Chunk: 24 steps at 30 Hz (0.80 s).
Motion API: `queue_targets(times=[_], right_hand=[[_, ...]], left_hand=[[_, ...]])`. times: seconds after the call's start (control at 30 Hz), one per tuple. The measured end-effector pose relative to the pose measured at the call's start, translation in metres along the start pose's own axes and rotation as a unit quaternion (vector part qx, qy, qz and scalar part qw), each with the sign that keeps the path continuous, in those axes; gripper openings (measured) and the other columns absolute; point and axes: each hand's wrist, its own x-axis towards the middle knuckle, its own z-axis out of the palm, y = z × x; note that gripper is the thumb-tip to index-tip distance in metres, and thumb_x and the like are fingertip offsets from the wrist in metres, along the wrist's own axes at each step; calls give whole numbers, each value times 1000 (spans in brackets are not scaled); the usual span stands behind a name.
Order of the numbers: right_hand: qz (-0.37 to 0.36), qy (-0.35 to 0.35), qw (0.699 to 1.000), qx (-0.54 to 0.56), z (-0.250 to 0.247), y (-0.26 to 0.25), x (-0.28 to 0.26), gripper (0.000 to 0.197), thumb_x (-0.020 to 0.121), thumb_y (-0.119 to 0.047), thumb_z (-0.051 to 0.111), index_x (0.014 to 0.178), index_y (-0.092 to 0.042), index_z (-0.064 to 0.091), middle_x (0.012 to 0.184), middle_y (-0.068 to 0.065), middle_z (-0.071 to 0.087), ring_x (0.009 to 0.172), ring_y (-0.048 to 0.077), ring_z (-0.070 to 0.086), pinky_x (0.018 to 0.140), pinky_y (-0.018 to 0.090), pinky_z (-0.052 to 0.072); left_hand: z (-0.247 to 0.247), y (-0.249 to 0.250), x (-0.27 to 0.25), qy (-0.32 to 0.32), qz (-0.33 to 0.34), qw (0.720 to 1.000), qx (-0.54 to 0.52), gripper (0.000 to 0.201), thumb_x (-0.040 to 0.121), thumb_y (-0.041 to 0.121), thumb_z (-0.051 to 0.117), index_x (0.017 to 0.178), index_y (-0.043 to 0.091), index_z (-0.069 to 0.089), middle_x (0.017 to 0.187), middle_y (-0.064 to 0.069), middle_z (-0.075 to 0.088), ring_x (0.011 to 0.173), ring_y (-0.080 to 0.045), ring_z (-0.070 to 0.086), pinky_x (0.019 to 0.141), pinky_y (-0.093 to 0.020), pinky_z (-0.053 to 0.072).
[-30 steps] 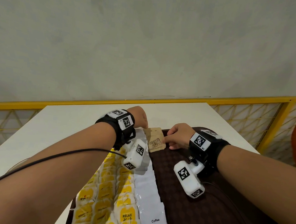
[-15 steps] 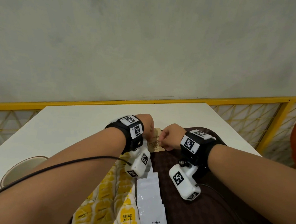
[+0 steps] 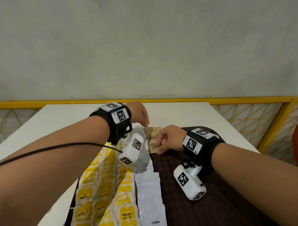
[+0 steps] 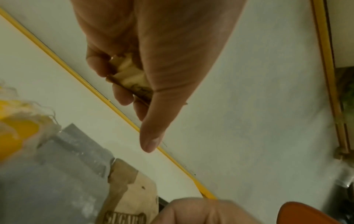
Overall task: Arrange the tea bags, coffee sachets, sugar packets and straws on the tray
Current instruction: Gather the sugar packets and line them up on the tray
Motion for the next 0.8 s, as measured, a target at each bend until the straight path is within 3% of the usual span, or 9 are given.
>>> queue_targets(times=[0.1,0.23,0.4,0.57,0.7,0.8], right_hand=[[2,12,1000,2,2,-3,3,26,70,-11,83,69,-22,59,66,-8,57,59,4,51,56,16,40],[13,32,999,-4,4,-4,6,26,69,-12,83,71,-21,59,66,-8,57,58,5,53,52,15,39],[32,89,995,-13,8,-3,8,30,68,-19,84,64,-23,55,70,-8,57,68,9,54,56,18,42],[51,110,992,-15,9,-4,5,33,68,-24,84,68,-20,51,81,-1,59,75,14,54,58,22,40],[46,151,987,10,10,-4,6,37,63,-18,82,87,-18,54,92,4,55,74,17,53,60,29,48],[37,133,990,-4,9,-5,7,39,65,-12,80,98,-20,61,88,1,51,70,18,52,61,29,48]], left_hand=[[-8,-5,-4,-3,-9,1000,-16,16,82,19,72,97,13,74,87,4,63,82,-9,55,75,-23,43],[-6,-9,-8,-1,-13,1000,-18,13,82,19,73,94,14,74,79,9,62,71,-2,53,64,-18,42],[2,-10,-10,-1,-22,1000,-7,14,82,19,72,94,13,75,84,4,64,70,-4,51,63,-19,41],[5,-11,-11,-6,-26,1000,1,15,83,18,70,95,10,75,85,1,63,68,-5,49,67,-22,41],[6,-12,-12,-9,-33,999,3,17,84,19,70,97,10,74,86,1,63,77,-10,51,71,-23,40],[6,-11,-12,-4,-37,999,-2,18,84,19,69,98,10,75,88,1,64,81,-12,53,74,-25,41]])
